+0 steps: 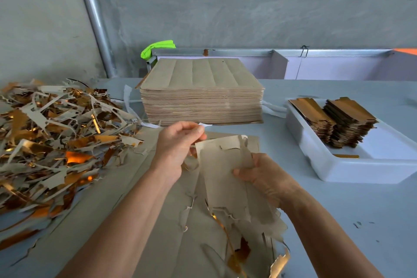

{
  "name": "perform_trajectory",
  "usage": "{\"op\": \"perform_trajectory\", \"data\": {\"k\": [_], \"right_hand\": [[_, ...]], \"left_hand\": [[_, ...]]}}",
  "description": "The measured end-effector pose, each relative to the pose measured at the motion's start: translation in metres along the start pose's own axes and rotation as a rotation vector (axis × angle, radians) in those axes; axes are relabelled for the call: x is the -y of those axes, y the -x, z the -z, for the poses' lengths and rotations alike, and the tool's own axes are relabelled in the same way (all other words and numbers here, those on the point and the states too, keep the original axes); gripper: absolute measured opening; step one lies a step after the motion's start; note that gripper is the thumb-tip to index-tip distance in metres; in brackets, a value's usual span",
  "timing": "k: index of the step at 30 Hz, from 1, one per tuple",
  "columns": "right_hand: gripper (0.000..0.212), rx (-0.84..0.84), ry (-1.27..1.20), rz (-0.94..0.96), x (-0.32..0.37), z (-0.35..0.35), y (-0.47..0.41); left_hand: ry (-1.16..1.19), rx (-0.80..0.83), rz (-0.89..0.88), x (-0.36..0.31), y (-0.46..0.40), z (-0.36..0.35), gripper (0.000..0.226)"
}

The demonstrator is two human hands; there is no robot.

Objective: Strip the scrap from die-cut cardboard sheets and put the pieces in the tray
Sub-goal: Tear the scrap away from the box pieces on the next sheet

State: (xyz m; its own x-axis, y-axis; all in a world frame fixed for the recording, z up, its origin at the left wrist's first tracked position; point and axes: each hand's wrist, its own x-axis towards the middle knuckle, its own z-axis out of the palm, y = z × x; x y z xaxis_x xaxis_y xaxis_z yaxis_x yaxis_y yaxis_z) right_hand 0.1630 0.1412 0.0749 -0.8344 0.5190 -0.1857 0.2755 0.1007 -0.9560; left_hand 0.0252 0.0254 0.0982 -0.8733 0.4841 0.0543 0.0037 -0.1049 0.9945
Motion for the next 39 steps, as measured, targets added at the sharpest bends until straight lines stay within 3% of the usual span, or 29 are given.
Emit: {"op": "perform_trajectory", "data": {"k": [3, 7, 12, 14, 17, 20, 23, 26, 28, 29, 32, 36, 39], "right_hand": [[0.014, 0.037, 0.059, 0.020, 0.002, -0.005, -0.001], [0.015, 0.002, 0.087, 0.029, 0.003, -0.007, -0.005], [0.014, -0.045, -0.041, -0.029, -0.001, -0.002, -0.004], [0.011, -0.072, -0.172, -0.075, -0.003, 0.003, -0.005], [0.012, -0.100, -0.359, -0.121, -0.004, 0.006, -0.006], [0.008, -0.137, -0.520, -0.109, -0.003, 0.011, -0.008], [0.007, -0.182, -0.648, -0.073, -0.004, 0.015, -0.012], [0.009, -0.228, -0.789, -0.020, -0.005, 0.018, -0.014], [0.010, -0.228, -0.822, 0.023, -0.005, 0.018, -0.015], [0.010, -0.221, -0.829, 0.032, -0.005, 0.017, -0.015], [0.010, -0.260, -0.839, 0.034, -0.006, 0.018, -0.016], [0.013, -0.415, -0.931, 0.024, -0.010, 0.035, -0.019], [0.022, -0.423, -0.973, 0.029, -0.013, 0.046, -0.018]], "left_hand": [[-0.339, 0.155, -0.112, -0.003, 0.002, -0.001, 0.024], [-0.455, 0.248, -0.168, -0.006, 0.004, -0.001, 0.018], [0.090, 0.043, 0.042, -0.010, 0.000, 0.000, 0.016], [0.115, -0.008, 0.064, -0.008, -0.003, 0.004, 0.011], [-0.059, -0.029, 0.037, 0.000, -0.009, 0.009, 0.007], [-0.392, 0.027, -0.031, 0.010, -0.013, 0.015, 0.009], [-0.556, 0.160, -0.033, 0.015, -0.005, 0.020, 0.035], [-0.636, 0.340, 0.053, 0.017, 0.005, 0.021, 0.078], [-0.615, 0.423, 0.147, 0.021, 0.011, 0.017, 0.092], [-0.598, 0.443, 0.169, 0.025, 0.012, 0.015, 0.086], [-0.565, 0.451, 0.144, 0.034, 0.014, 0.012, 0.018], [-0.451, 0.383, 0.155, 0.030, 0.013, 0.027, 0.020], [-0.346, 0.274, 0.183, 0.024, 0.010, 0.043, 0.017]]}}
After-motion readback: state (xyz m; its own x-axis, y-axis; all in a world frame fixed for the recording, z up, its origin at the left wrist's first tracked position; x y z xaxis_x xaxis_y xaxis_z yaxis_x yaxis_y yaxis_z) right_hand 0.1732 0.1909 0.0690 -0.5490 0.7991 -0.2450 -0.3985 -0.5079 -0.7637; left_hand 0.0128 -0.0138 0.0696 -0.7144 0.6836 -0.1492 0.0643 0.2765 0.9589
